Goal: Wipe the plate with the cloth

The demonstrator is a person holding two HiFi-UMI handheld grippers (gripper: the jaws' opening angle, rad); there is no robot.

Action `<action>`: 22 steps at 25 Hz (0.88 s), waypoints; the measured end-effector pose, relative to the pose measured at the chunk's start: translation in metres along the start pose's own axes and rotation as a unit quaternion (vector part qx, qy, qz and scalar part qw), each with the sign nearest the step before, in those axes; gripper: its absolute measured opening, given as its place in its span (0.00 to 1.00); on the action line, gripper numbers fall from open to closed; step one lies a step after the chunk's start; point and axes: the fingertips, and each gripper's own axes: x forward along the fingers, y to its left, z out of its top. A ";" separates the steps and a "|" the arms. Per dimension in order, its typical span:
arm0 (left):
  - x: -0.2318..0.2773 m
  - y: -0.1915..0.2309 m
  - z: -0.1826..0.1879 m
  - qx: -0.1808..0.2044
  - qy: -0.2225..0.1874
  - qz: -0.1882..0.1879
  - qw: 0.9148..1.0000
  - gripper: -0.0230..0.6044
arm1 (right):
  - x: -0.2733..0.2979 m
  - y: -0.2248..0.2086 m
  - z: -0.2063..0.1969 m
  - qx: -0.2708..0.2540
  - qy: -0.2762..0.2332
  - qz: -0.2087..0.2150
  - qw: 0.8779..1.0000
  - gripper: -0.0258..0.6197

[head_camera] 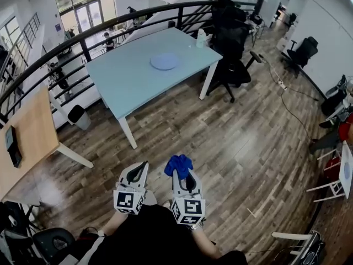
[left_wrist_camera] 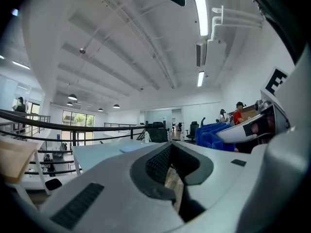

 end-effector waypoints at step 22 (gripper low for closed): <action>0.119 0.002 -0.014 -0.009 0.008 -0.009 1.000 0.04 | 0.080 -0.070 0.023 -0.015 0.002 0.000 1.000 0.23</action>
